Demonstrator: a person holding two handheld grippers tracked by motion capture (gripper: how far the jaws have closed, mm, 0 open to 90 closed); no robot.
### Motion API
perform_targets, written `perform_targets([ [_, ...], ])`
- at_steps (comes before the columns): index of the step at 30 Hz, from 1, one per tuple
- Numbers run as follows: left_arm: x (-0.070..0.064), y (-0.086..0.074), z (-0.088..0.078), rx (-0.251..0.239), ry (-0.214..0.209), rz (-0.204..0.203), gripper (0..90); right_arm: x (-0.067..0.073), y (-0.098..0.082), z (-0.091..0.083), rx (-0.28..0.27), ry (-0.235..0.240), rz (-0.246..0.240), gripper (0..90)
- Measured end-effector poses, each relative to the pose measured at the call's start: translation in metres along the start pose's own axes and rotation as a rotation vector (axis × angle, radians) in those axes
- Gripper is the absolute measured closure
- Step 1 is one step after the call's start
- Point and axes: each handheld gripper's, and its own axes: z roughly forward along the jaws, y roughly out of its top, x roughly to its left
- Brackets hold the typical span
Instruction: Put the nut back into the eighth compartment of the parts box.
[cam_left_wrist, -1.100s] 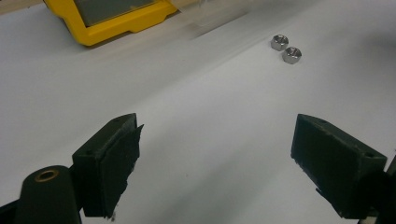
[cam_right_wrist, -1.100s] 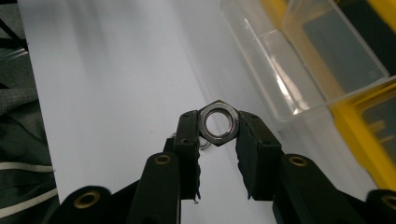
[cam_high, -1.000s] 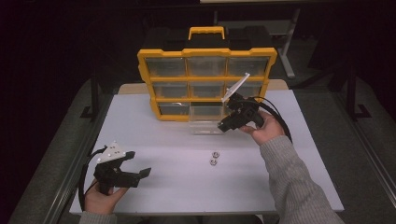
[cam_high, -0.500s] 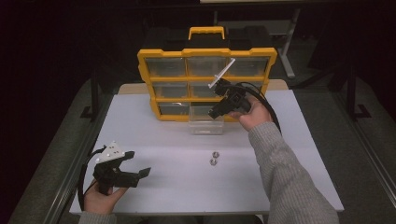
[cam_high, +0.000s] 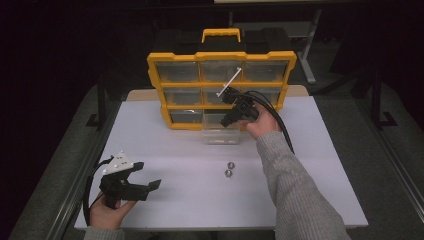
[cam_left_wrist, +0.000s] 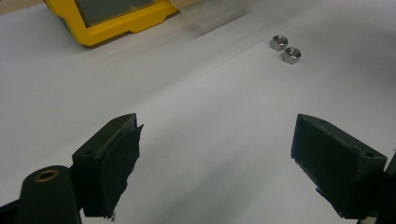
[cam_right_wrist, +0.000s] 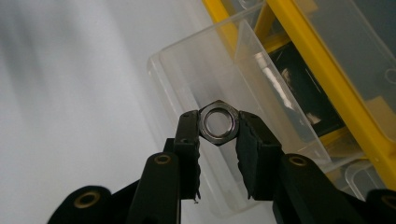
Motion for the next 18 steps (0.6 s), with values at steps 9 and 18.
perform_targets([
  [9,0.001,0.0,-0.001,-0.001,0.0,0.0,15.0,-0.009,-0.004,0.014,0.01,-0.01,0.028,69.1],
  [18,0.002,0.0,-0.001,0.0,-0.001,-0.003,15.0,-0.013,-0.007,0.018,0.001,-0.026,0.051,63.7],
])
